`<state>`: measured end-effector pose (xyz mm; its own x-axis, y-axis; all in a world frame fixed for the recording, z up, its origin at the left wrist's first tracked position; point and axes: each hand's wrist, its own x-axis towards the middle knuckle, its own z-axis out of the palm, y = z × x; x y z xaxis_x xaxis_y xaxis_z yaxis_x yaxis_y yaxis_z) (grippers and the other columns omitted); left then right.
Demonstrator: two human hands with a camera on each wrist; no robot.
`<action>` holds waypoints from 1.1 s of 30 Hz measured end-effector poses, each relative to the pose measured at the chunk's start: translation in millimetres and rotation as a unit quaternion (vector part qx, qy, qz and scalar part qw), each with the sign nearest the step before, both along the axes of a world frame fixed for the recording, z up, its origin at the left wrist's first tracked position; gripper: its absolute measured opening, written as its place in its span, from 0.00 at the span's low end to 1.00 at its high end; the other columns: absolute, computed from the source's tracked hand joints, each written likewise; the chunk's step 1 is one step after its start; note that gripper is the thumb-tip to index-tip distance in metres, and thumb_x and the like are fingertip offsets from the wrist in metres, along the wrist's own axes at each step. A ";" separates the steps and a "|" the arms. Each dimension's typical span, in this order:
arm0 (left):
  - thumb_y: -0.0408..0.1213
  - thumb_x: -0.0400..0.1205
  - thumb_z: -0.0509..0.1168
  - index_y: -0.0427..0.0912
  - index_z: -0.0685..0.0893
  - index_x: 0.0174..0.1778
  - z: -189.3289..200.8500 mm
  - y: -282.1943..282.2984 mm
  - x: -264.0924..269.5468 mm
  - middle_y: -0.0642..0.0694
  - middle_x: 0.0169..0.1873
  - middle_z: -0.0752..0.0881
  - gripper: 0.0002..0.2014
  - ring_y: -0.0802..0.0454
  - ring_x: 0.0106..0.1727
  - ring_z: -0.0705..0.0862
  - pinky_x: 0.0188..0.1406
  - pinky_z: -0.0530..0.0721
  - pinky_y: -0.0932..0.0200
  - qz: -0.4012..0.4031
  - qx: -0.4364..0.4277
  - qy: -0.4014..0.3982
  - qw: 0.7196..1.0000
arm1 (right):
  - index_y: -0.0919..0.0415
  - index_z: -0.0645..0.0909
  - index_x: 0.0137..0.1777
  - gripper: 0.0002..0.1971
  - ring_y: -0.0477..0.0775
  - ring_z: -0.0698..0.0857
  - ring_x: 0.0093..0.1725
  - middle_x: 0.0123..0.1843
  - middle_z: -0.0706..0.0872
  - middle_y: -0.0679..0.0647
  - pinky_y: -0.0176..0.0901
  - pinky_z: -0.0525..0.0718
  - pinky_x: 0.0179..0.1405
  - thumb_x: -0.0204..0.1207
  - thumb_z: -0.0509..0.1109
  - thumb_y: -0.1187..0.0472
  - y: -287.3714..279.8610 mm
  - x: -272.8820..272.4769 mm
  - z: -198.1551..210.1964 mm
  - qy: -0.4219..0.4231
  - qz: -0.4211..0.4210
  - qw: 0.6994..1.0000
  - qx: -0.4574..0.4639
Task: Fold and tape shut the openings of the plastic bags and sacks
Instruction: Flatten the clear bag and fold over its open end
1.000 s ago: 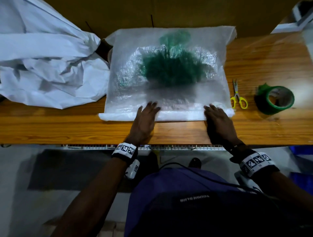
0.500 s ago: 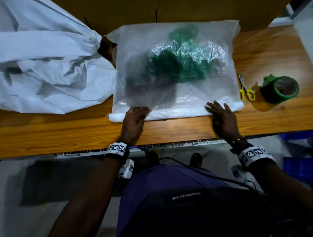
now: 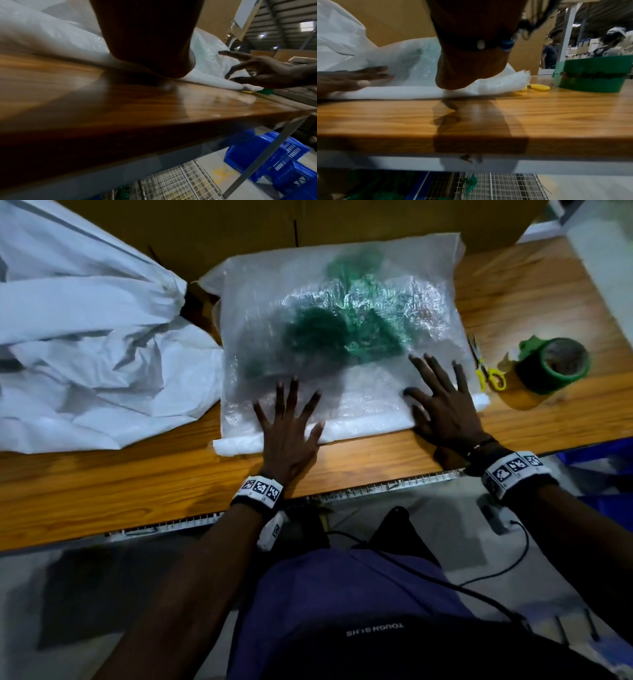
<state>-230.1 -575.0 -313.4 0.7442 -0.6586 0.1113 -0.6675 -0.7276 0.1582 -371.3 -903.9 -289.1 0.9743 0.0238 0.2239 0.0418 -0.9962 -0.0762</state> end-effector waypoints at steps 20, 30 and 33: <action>0.59 0.92 0.49 0.67 0.51 0.92 -2.5 -10.4 8.9 0.51 0.93 0.39 0.29 0.45 0.93 0.37 0.82 0.45 0.15 0.009 0.067 0.077 0.995 | 0.43 0.61 0.92 0.31 0.55 0.47 0.94 0.96 0.46 0.53 0.73 0.50 0.88 0.88 0.54 0.50 -30.4 17.3 -34.1 0.079 0.044 0.995 0.044; 0.59 0.93 0.49 0.69 0.48 0.91 9.9 -9.8 6.1 0.55 0.92 0.35 0.30 0.47 0.93 0.37 0.84 0.44 0.16 0.002 0.050 0.119 0.992 | 0.41 0.60 0.92 0.31 0.53 0.48 0.94 0.96 0.47 0.52 0.72 0.55 0.84 0.88 0.53 0.49 -32.8 18.6 -32.2 0.096 0.055 0.993 0.048; 0.59 0.93 0.49 0.69 0.49 0.91 8.4 -6.8 7.2 0.56 0.92 0.35 0.29 0.46 0.93 0.39 0.83 0.44 0.15 -0.008 0.038 0.122 0.992 | 0.40 0.59 0.92 0.30 0.53 0.48 0.94 0.96 0.46 0.50 0.73 0.54 0.85 0.89 0.51 0.48 -32.0 17.2 -29.1 0.106 0.058 0.991 0.050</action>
